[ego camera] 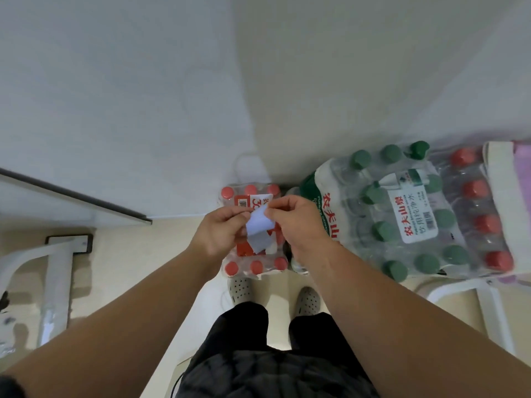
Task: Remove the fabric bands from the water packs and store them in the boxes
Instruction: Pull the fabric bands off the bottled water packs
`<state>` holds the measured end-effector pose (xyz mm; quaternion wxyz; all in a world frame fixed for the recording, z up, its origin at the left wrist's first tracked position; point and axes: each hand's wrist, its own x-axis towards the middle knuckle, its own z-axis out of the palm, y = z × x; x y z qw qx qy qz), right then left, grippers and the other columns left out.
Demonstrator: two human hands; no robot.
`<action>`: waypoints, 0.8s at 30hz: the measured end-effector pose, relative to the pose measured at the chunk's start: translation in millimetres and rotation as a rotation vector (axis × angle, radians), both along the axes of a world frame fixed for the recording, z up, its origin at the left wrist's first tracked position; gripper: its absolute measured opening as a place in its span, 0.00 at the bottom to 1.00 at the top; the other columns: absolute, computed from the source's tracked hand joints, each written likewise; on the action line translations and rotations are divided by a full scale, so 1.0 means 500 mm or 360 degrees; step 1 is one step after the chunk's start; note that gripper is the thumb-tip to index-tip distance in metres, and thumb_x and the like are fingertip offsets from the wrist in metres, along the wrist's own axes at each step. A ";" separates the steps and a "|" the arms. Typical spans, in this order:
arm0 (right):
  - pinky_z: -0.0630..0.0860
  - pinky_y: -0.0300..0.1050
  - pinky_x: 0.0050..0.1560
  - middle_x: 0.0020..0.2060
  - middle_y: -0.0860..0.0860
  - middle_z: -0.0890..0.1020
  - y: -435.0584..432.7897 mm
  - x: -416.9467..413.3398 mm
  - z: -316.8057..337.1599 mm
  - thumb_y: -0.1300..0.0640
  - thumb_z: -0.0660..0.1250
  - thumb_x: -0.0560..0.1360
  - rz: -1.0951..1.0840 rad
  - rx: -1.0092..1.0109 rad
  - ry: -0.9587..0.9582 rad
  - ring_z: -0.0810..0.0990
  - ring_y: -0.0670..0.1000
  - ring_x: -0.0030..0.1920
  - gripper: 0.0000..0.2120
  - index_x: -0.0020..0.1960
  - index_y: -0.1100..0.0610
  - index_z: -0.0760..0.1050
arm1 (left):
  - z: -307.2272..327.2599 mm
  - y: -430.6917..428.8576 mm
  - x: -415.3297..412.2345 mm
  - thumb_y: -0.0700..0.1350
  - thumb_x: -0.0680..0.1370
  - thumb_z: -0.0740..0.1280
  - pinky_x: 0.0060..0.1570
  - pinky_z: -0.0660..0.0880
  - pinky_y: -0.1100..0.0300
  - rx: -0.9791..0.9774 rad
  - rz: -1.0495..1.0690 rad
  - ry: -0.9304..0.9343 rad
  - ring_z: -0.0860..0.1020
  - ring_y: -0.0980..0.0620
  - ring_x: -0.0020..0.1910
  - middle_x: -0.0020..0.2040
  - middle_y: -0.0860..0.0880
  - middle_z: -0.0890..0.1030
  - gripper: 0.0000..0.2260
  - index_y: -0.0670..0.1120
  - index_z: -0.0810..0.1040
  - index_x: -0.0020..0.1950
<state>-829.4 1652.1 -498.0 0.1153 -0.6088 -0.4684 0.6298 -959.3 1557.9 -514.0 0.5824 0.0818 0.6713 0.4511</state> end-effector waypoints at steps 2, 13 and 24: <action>0.81 0.49 0.49 0.43 0.51 0.85 -0.011 0.029 0.039 0.68 0.72 0.74 -0.0012 0.0003 0.0081 0.81 0.54 0.46 0.13 0.40 0.51 0.82 | 0.036 -0.004 0.021 0.41 0.81 0.65 0.48 0.80 0.47 -0.0029 0.0104 -0.0164 0.81 0.42 0.42 0.47 0.39 0.82 0.06 0.41 0.80 0.53; 0.78 0.45 0.50 0.43 0.50 0.84 -0.035 0.228 0.228 0.69 0.73 0.73 0.0042 0.0192 0.0326 0.81 0.48 0.44 0.11 0.47 0.53 0.81 | 0.222 0.049 0.134 0.39 0.77 0.68 0.39 0.78 0.54 0.0126 0.0234 -0.0228 0.81 0.44 0.36 0.43 0.40 0.83 0.06 0.39 0.81 0.52; 0.79 0.40 0.40 0.37 0.51 0.83 0.003 0.482 0.325 0.64 0.73 0.76 0.0176 0.0436 0.0395 0.80 0.47 0.38 0.04 0.46 0.56 0.83 | 0.392 0.095 0.396 0.31 0.77 0.64 0.30 0.76 0.61 0.0512 0.0059 0.0256 0.81 0.49 0.33 0.42 0.39 0.84 0.10 0.37 0.82 0.55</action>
